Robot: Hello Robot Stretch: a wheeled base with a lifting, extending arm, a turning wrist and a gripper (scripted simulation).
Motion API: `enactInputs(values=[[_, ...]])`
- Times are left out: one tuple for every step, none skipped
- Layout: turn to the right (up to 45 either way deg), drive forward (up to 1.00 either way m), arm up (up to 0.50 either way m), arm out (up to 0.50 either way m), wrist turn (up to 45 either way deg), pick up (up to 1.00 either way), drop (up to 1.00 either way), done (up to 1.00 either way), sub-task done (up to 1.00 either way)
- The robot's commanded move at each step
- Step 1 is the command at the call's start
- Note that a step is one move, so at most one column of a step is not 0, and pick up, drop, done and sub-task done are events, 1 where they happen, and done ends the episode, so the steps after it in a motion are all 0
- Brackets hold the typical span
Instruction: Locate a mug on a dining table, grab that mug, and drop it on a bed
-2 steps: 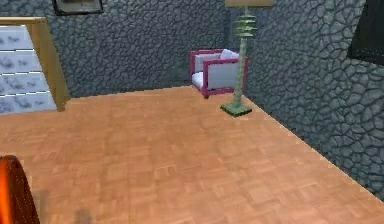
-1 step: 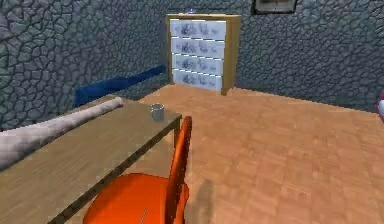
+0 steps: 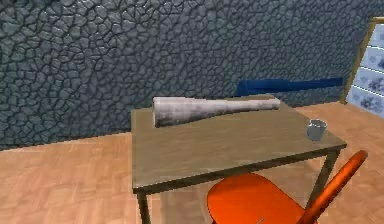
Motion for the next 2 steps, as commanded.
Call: enactInputs(values=[[-45.0, 0.00, 0.00, 0.00, 0.0, 0.00, 0.00, 0.00, 0.00], [-9.0, 0.00, 0.00, 0.00, 0.0, 0.00, 0.00, 0.00, 0.00]])
